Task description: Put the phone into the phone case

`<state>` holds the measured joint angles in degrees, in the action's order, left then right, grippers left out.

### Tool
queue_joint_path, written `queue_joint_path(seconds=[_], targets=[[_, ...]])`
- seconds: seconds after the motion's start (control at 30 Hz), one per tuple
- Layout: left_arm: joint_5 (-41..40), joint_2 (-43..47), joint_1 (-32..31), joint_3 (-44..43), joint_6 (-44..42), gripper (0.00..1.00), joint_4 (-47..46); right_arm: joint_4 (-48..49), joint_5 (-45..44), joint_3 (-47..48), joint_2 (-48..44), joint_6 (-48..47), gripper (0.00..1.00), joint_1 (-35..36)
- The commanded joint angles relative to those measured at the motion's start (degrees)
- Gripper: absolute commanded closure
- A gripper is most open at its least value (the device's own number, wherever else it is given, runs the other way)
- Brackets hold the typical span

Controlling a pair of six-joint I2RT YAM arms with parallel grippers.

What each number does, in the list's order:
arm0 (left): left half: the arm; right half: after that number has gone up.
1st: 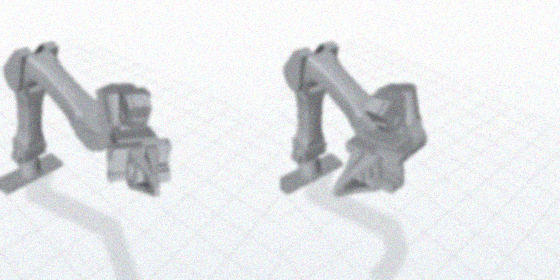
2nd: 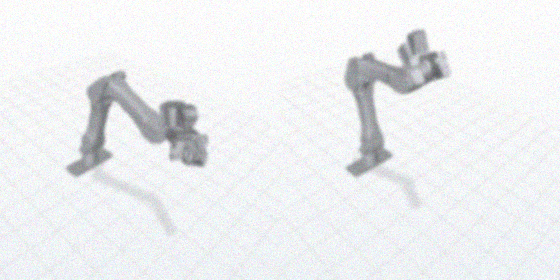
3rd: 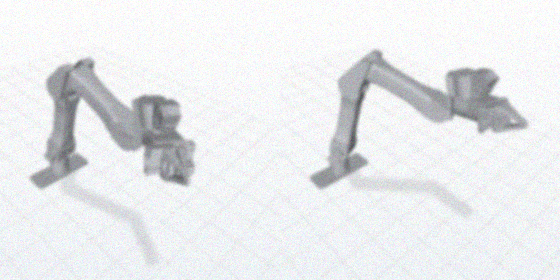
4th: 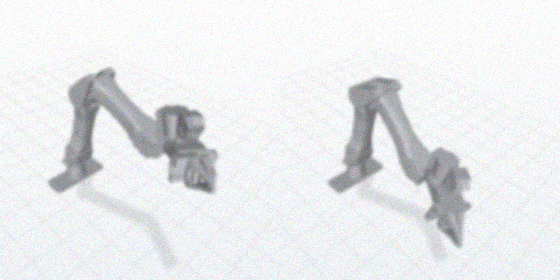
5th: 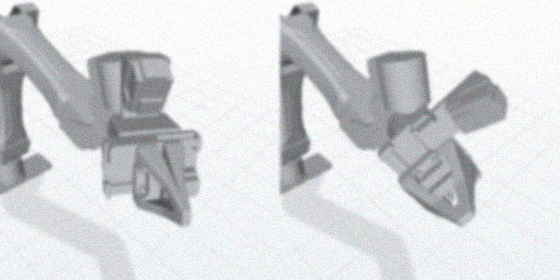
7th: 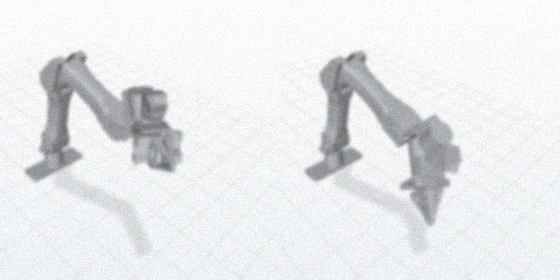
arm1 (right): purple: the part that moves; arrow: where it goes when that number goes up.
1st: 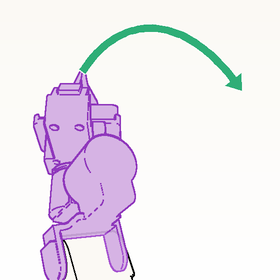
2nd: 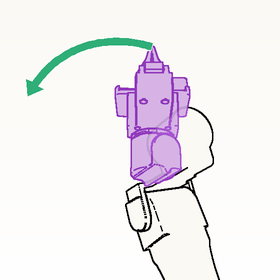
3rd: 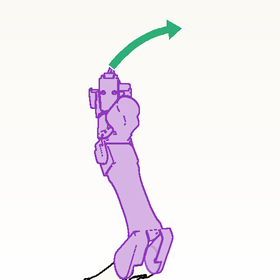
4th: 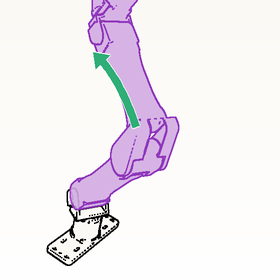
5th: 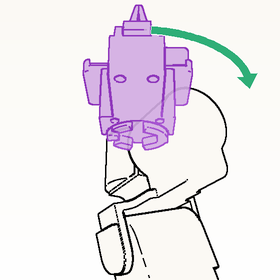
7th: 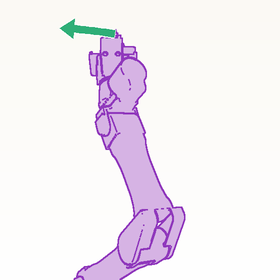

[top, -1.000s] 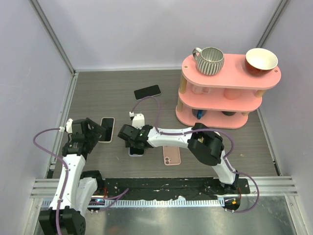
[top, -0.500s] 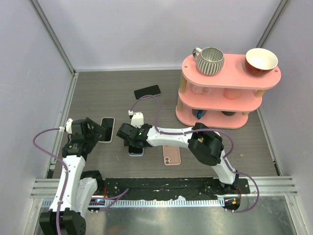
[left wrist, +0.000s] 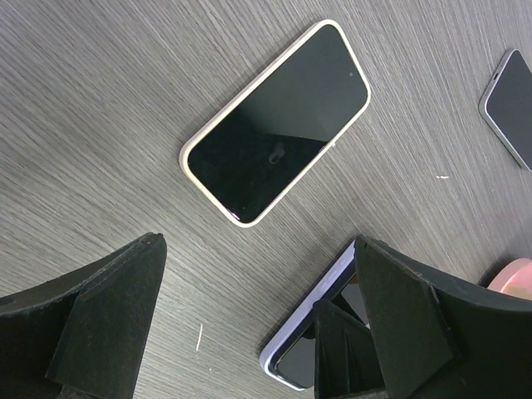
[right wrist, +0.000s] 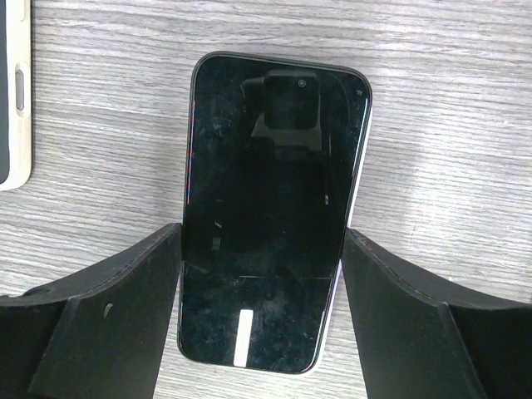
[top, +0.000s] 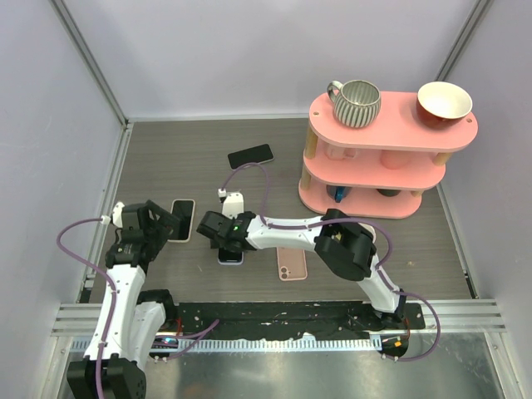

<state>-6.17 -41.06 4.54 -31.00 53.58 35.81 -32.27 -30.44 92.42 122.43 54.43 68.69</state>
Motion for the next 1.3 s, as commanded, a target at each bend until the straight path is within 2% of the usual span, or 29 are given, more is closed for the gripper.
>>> queue_joint_path(seconds=[0.0,0.2,0.37,0.57,0.7,0.9,1.27], targets=[[0.8,0.9,0.3,0.4,0.0,0.0,-2.7,-0.3,-3.5,1.4,-1.4,3.0,0.23,0.3],[6.0,0.5,0.4,1.0,-1.2,0.0,-5.2,-1.2,-4.1,2.5,-2.5,4.2,0.16,0.3],[14.0,1.9,0.3,2.2,-3.9,0.0,-10.1,-1.0,-4.2,2.4,-2.9,4.2,0.14,0.3],[18.9,1.4,0.3,3.9,-3.7,0.06,-12.8,-2.6,-5.2,2.2,-4.9,0.8,0.13,0.2],[25.0,-1.0,0.2,6.0,-2.9,0.15,-15.7,1.5,-2.6,-1.9,-9.9,-6.3,0.16,-0.7],[30.5,-7.2,-1.9,7.4,-1.6,0.26,-20.1,14.0,8.2,-16.9,-19.4,-9.7,0.22,-5.0],[27.5,-17.1,-8.7,8.3,-1.0,0.47,-27.3,23.7,19.2,-23.2,-20.1,-10.2,0.36,-10.4]])
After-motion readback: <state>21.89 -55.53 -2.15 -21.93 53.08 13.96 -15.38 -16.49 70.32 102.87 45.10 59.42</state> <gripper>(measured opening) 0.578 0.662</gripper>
